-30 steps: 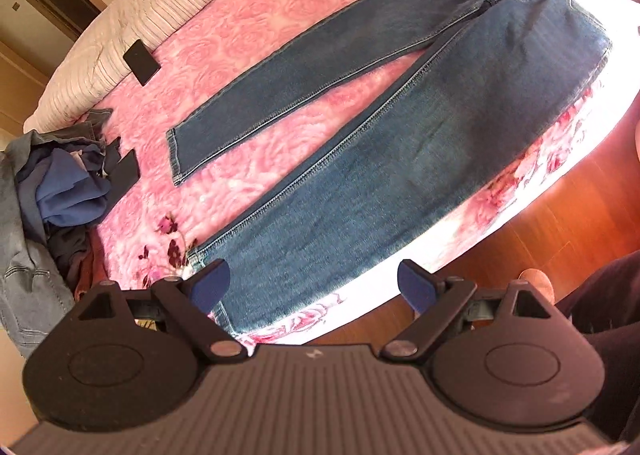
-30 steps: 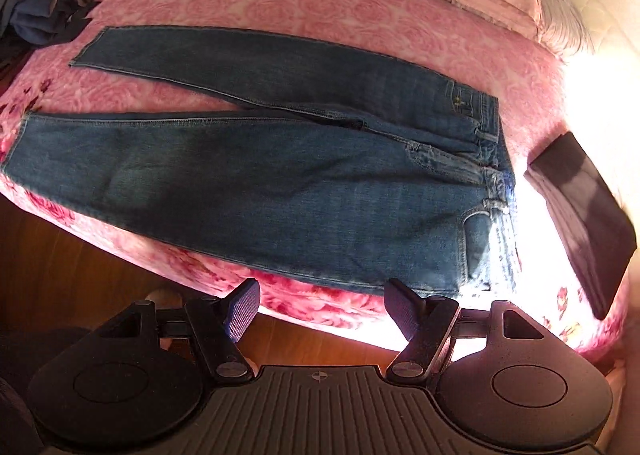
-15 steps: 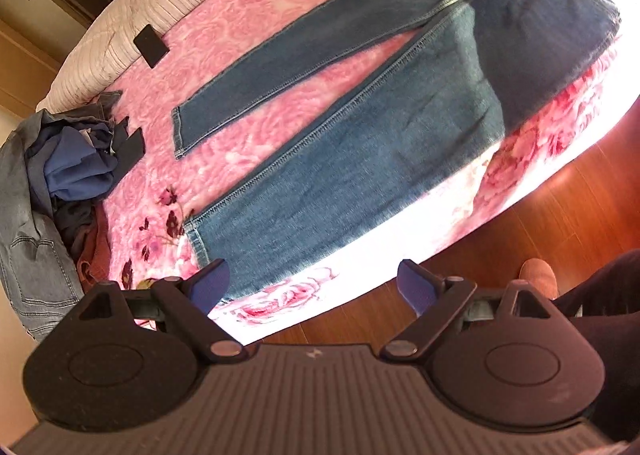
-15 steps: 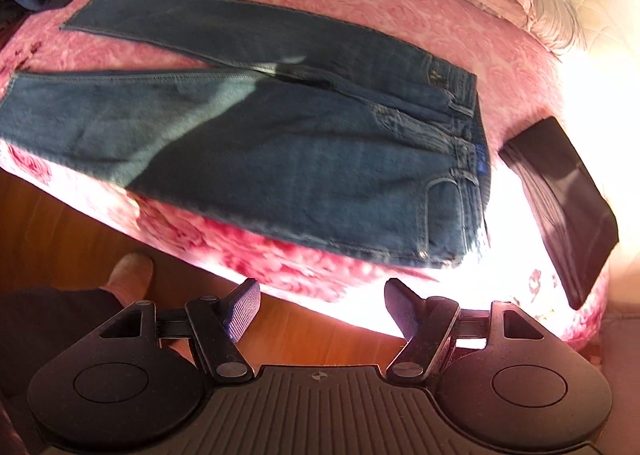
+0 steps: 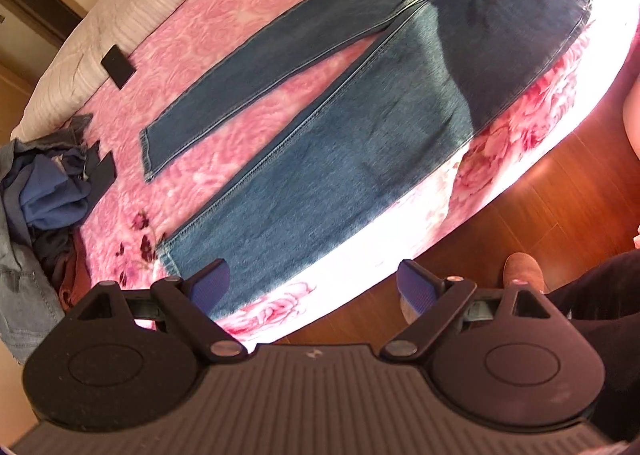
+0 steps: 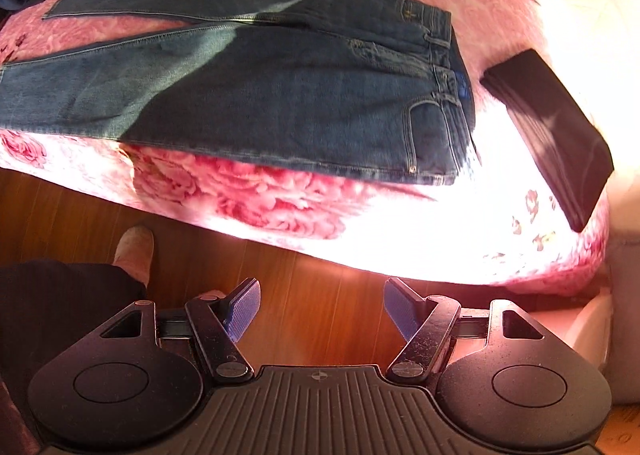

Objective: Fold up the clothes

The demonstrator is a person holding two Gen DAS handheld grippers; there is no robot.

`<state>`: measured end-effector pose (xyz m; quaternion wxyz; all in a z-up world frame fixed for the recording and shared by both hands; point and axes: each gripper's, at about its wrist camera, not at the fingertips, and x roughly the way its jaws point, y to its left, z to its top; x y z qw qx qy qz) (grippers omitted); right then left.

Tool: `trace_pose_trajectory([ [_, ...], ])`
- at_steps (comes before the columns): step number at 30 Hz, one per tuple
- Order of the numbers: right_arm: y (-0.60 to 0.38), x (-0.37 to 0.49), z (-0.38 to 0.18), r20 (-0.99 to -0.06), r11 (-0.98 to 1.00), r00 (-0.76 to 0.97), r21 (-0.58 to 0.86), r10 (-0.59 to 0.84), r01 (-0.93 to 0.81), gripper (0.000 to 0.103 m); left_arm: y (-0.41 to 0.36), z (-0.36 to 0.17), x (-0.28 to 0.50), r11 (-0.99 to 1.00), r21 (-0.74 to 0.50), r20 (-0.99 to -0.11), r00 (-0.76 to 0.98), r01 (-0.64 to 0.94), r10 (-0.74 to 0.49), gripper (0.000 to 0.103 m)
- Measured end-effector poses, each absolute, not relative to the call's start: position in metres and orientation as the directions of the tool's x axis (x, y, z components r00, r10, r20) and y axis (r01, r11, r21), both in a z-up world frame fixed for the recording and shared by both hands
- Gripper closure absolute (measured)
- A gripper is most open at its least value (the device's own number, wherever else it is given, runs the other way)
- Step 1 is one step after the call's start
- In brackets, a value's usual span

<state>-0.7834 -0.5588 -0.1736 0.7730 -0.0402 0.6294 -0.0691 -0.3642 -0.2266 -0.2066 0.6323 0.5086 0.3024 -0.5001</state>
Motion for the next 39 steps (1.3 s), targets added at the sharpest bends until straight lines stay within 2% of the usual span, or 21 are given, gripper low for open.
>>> trace_pose_trajectory([
  [6, -0.559, -0.780, -0.173, -0.958, 0.990, 0.252, -0.130, -0.138, 0.046, 0.031, -0.220, -0.204, -0.364, -0.049, 0.368, -0.872, 0.327, 0.929, -0.364, 0.014],
  [11, -0.562, -0.760, -0.181, -0.931, 0.982, 0.335, -0.178, -0.144, -0.071, 0.031, -0.204, -0.223, -0.357, -0.110, 0.458, -0.842, 0.390, 0.882, -0.373, 0.015],
  [13, -0.559, -0.753, -0.187, -0.914, 0.964, 0.370, -0.228, -0.164, -0.135, 0.031, -0.198, -0.236, -0.354, -0.142, 0.499, -0.827, 0.420, 0.855, -0.375, 0.019],
  [16, -0.554, -0.745, -0.198, -0.889, 0.931, 0.421, -0.294, -0.183, -0.216, 0.032, -0.191, -0.262, -0.345, -0.191, 0.543, -0.809, 0.448, 0.818, -0.381, 0.030],
  [23, -0.544, -0.737, -0.248, -0.854, 0.867, 0.487, -0.375, -0.185, -0.328, 0.032, -0.187, -0.354, -0.330, -0.354, 0.660, -0.743, 0.507, 0.663, -0.438, 0.030],
  [27, -0.540, -0.730, -0.289, -0.869, 0.842, 0.457, -0.383, -0.189, -0.380, 0.032, -0.190, -0.402, -0.319, -0.416, 0.708, -0.705, 0.532, 0.572, -0.469, 0.032],
  [29, -0.539, -0.727, -0.304, -0.865, 0.824, 0.460, -0.403, -0.201, -0.399, 0.032, -0.194, -0.412, -0.311, -0.418, 0.718, -0.695, 0.541, 0.556, -0.474, 0.045],
  [30, -0.539, -0.725, -0.311, -0.863, 0.815, 0.462, -0.413, -0.206, -0.408, 0.032, -0.195, -0.414, -0.307, -0.415, 0.723, -0.690, 0.544, 0.553, -0.477, 0.059],
  [31, -0.539, -0.724, -0.316, -0.859, 0.805, 0.465, -0.424, -0.212, -0.416, 0.032, -0.197, -0.414, -0.303, -0.408, 0.727, -0.686, 0.546, 0.553, -0.481, 0.067],
  [32, -0.539, -0.724, -0.320, -0.854, 0.793, 0.471, -0.437, -0.220, -0.423, 0.032, -0.199, -0.411, -0.299, -0.399, 0.724, -0.687, 0.541, 0.563, -0.484, 0.071],
  [34, -0.540, -0.724, -0.327, -0.844, 0.770, 0.482, -0.463, -0.233, -0.438, 0.032, -0.201, -0.400, -0.293, -0.381, 0.710, -0.698, 0.522, 0.592, -0.490, 0.091],
  [39, -0.536, -0.739, -0.340, -0.810, 0.706, 0.539, -0.520, -0.230, -0.481, 0.032, -0.210, -0.353, -0.283, -0.283, 0.678, -0.706, 0.492, 0.678, -0.510, 0.093],
])
